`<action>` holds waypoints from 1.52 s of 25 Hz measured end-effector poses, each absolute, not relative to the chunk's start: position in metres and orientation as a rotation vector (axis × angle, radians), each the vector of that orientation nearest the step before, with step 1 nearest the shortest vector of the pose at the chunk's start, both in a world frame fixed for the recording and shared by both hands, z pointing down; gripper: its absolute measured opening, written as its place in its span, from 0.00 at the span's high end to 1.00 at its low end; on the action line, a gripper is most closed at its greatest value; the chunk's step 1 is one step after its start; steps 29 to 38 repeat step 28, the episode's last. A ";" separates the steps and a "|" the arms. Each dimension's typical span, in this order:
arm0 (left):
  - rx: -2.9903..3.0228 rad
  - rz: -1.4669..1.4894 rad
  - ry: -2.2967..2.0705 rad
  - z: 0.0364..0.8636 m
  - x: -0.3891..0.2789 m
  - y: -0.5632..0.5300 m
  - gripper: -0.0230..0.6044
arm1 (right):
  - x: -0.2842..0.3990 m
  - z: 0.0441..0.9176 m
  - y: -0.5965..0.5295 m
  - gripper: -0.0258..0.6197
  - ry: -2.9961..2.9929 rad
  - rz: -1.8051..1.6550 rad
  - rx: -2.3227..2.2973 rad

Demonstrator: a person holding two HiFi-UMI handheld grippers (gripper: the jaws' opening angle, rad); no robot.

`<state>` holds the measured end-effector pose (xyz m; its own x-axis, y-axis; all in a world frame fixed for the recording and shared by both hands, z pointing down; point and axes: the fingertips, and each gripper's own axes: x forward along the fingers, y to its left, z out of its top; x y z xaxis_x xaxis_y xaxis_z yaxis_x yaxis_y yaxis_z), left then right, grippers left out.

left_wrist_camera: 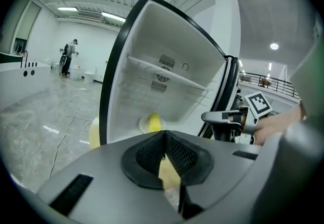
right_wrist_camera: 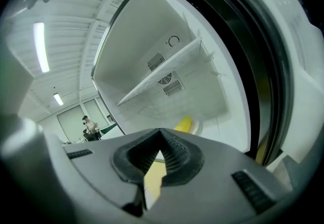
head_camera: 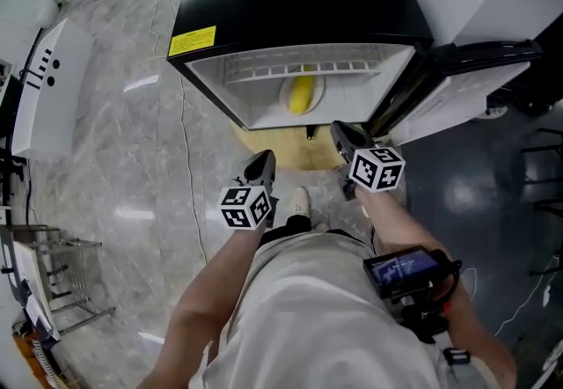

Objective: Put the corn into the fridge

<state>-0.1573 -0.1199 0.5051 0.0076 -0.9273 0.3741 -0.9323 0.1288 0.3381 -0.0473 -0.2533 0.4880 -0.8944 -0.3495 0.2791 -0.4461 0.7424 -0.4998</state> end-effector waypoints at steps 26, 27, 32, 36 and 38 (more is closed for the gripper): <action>1.902 -0.089 -1.882 0.461 -0.143 -0.113 0.95 | -0.034 0.448 -0.219 0.95 -2.834 0.773 0.551; 1.903 -0.089 -1.881 0.460 -0.144 -0.111 0.95 | -0.035 0.446 -0.216 0.95 -2.835 0.772 0.548; 1.904 -0.088 -1.880 0.458 -0.145 -0.110 0.95 | -0.037 0.444 -0.214 0.95 -2.836 0.771 0.545; 1.904 -0.088 -1.880 0.458 -0.145 -0.110 0.95 | -0.037 0.444 -0.214 0.95 -2.836 0.771 0.545; 1.904 -0.088 -1.880 0.458 -0.145 -0.110 0.95 | -0.037 0.444 -0.214 0.95 -2.836 0.771 0.545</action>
